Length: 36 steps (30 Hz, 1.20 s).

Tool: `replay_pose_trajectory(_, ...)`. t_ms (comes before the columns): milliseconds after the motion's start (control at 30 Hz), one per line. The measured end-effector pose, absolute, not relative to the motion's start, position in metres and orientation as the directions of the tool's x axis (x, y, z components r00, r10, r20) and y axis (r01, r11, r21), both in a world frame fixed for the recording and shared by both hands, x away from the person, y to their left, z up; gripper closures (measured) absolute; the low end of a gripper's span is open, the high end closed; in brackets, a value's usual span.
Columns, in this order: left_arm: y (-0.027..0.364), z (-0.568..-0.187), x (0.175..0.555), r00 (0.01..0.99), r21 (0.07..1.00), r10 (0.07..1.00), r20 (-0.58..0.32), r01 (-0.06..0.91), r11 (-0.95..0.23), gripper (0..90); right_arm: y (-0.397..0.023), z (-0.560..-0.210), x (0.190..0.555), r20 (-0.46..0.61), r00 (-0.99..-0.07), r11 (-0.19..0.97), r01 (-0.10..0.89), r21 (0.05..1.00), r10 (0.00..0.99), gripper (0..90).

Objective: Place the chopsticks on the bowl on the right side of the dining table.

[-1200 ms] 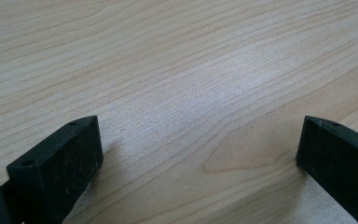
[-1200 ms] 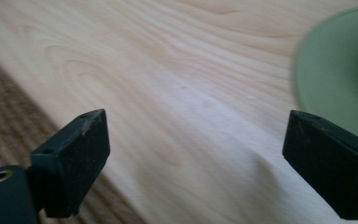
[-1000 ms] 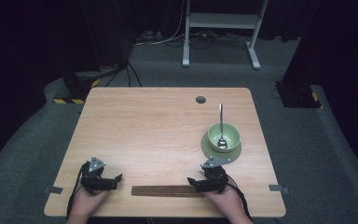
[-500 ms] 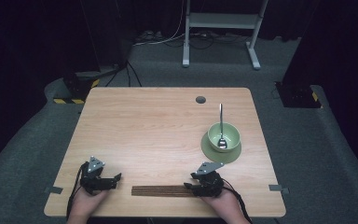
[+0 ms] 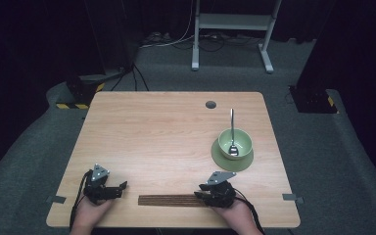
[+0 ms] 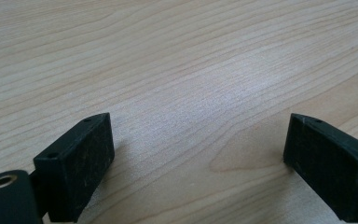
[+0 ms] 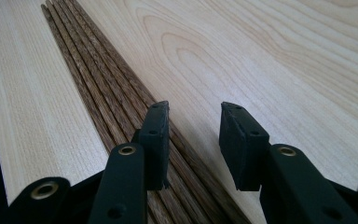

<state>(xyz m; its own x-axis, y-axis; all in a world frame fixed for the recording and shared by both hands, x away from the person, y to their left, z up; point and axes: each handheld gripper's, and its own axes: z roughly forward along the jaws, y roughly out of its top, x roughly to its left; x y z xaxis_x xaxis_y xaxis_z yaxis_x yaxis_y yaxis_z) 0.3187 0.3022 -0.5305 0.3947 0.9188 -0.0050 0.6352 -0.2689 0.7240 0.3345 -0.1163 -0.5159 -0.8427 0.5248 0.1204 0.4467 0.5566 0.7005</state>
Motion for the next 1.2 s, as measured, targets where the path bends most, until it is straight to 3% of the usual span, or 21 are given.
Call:
replay_pose_trajectory(867, 0.303, -0.530, 0.318, 0.395, 0.731, 0.919, -0.006, 0.629, -0.266, 13.2, -0.126, -0.520, 0.341, 0.070, -0.835, 0.562, 0.427, 0.708, 0.545, 69.2)
replay_pose_trajectory(1200, 0.303, -0.530, 0.317, 0.396, 0.734, 0.918, -0.003, 0.625, -0.267, 14.7, -0.129, -0.519, 0.349, 0.053, -0.831, 0.568, 0.423, 0.706, 0.553, 80.1)
